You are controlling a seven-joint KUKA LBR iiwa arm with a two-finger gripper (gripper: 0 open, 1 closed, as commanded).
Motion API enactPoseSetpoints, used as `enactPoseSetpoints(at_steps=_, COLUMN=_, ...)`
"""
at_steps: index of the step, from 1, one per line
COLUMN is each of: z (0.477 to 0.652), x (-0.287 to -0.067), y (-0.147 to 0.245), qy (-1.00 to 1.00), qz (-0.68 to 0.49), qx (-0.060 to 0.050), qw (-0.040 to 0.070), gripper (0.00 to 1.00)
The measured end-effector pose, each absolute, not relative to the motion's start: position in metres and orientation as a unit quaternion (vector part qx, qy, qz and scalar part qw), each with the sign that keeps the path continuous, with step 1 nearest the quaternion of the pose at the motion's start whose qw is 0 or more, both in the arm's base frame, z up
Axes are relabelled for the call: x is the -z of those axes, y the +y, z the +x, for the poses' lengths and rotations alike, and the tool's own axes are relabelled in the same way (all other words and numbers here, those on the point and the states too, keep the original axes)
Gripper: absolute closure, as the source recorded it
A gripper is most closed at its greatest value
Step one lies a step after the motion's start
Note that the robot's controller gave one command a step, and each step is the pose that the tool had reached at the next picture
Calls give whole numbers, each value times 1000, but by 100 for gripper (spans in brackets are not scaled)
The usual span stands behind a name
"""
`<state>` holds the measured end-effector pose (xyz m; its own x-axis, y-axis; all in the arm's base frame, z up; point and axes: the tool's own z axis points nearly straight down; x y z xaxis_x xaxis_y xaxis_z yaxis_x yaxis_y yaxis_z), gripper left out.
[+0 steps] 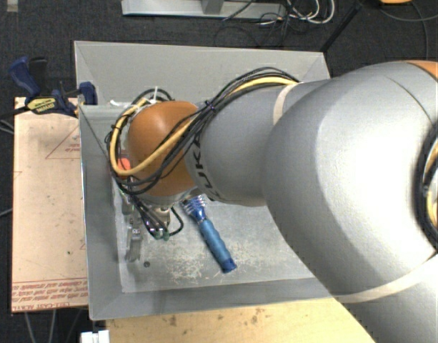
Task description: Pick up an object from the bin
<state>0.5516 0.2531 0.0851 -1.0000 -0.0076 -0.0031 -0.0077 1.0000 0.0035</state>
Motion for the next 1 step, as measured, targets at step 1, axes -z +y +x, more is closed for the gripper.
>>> enactPoseSetpoints(at_steps=1, z=496, x=-102, y=187, qy=999, qz=-48, qx=1, qw=-2, gripper=0)
